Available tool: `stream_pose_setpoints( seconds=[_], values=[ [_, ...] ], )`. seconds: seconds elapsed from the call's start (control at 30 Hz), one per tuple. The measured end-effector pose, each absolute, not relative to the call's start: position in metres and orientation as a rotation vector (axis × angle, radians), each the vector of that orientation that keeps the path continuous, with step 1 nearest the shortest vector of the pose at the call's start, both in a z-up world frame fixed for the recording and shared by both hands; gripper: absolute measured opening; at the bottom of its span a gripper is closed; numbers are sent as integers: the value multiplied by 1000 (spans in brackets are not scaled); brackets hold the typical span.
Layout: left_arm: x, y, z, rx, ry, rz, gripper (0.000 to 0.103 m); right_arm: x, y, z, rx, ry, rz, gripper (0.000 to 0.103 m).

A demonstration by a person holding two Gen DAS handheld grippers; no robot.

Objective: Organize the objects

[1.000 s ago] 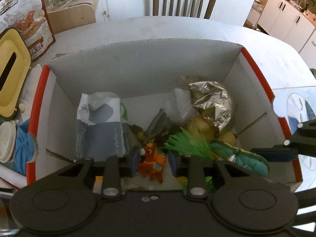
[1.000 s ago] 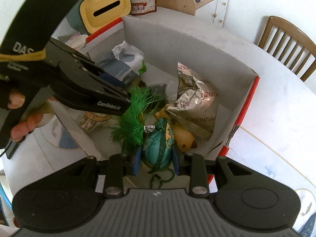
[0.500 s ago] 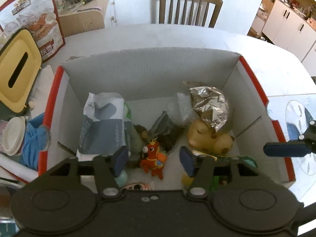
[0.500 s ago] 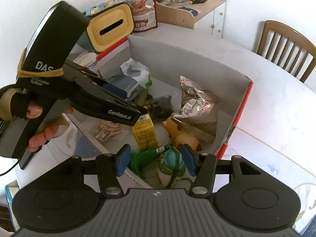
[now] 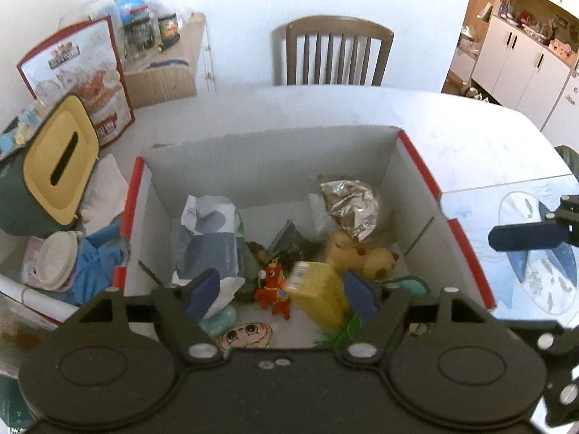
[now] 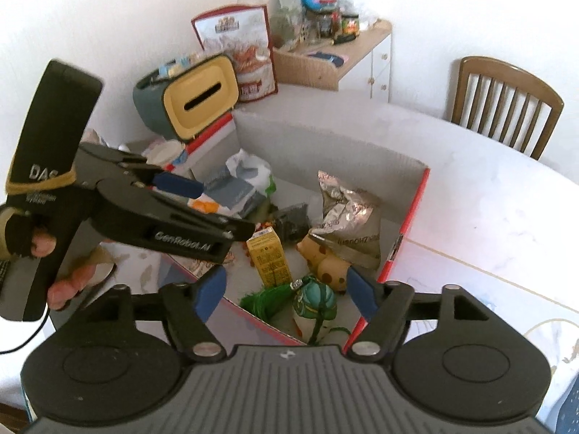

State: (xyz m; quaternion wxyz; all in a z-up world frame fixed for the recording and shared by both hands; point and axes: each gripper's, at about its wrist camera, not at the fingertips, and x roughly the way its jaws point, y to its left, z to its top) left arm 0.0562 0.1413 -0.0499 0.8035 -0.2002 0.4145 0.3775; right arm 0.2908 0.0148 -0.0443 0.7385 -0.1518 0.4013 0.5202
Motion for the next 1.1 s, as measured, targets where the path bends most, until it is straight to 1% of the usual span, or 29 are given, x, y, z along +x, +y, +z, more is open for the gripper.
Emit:
stream_pose_setpoints(
  seconds=[0.1, 0.23, 0.33, 0.4, 0.5, 0.67, 0.73, 0.77, 0.8, 1.1],
  values=[
    [51, 133, -43, -400, 867, 826, 81, 290, 5, -38, -299, 859, 1150, 77],
    [45, 118, -32, -372, 838, 845, 84, 288, -11, -31, -245, 829, 1159, 80],
    [42, 107, -23, -340, 814, 868, 91, 287, -22, -27, -224, 795, 1169, 84],
    [40, 99, -16, -332, 793, 870, 98, 285, -29, -24, -211, 777, 1177, 86],
    [37, 90, -7, -332, 762, 875, 102, 282, -39, -22, -193, 760, 1182, 88],
    [36, 75, 0, -335, 738, 886, 102, 277, -51, -18, -190, 720, 1184, 89],
    [37, 69, 1, -332, 737, 886, 102, 275, -57, -16, -181, 699, 1188, 95],
    [37, 67, 1, -336, 737, 886, 102, 274, -59, -16, -176, 690, 1191, 100],
    [37, 64, 1, -340, 734, 884, 102, 274, -62, -14, -168, 684, 1195, 102],
    [39, 42, 3, -350, 718, 889, 103, 270, -87, -10, -127, 635, 1184, 103]
  ],
)
